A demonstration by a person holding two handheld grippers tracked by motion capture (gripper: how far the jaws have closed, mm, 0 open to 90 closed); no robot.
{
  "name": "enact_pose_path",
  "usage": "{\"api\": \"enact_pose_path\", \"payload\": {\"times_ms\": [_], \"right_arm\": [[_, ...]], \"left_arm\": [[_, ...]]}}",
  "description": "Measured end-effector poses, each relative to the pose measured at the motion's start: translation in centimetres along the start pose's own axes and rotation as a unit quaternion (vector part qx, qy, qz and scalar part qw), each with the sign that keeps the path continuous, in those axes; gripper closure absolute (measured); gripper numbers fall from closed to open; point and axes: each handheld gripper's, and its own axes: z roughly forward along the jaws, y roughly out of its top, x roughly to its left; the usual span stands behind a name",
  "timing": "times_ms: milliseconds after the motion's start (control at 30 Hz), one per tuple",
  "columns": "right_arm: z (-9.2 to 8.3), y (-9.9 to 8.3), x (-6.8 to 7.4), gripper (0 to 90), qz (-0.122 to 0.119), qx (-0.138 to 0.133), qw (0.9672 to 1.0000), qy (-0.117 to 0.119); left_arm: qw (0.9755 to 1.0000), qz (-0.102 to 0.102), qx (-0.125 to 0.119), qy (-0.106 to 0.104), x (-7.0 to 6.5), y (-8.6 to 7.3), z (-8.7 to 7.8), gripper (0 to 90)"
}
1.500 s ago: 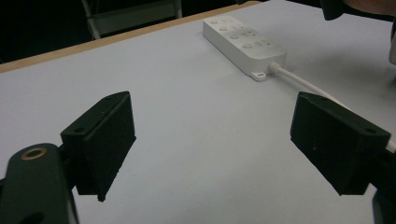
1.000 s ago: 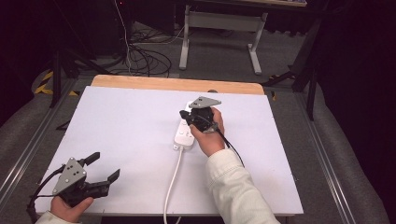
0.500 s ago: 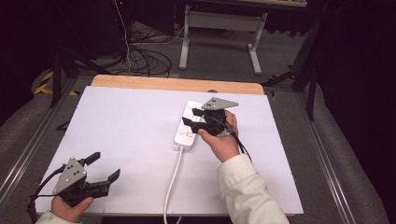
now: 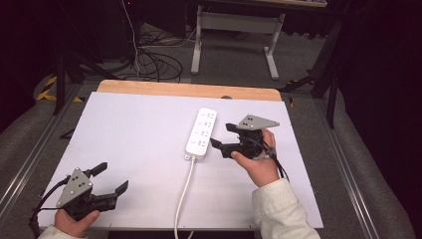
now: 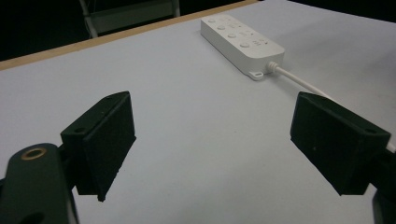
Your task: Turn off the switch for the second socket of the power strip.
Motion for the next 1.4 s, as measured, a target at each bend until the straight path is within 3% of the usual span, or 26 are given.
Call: {"api": "enact_pose_path", "payload": {"times_ms": [200, 533, 667, 900, 1167, 1400], "right_arm": [[-2.3, -1.8, -0.3, 14.6, 0.007, 0.012, 0.9999, 0.009], [-4.9, -5.2, -0.5, 13.6, 0.019, -0.008, 0.9996, 0.019], [-5.5, -6.6, -0.3, 13.6, 0.010, -0.006, 0.9996, 0.027], [-6.0, -9.3, -0.2, 13.3, 0.016, -0.013, 0.9991, 0.037], [-5.5, -13.4, -0.4, 12.9, 0.037, 0.011, 0.9986, 0.036], [-5.6, -15.2, -0.2, 12.9, 0.039, 0.027, 0.9988, 0.015]], "left_arm": [[1.0000, -0.004, -0.002, -0.003, -0.1, 0.0, -0.1, 14.5], [1.0000, -0.001, 0.000, -0.002, -0.3, 0.1, -0.3, 14.5], [1.0000, -0.003, 0.002, -0.004, -0.3, 0.1, -0.3, 14.5], [1.0000, -0.002, 0.004, -0.005, -0.5, 0.1, -0.4, 14.4], [1.0000, -0.004, 0.005, -0.003, -0.3, -0.1, -0.7, 13.8], [0.9999, -0.005, 0.009, -0.004, -0.6, -0.3, -0.9, 13.7]]}}
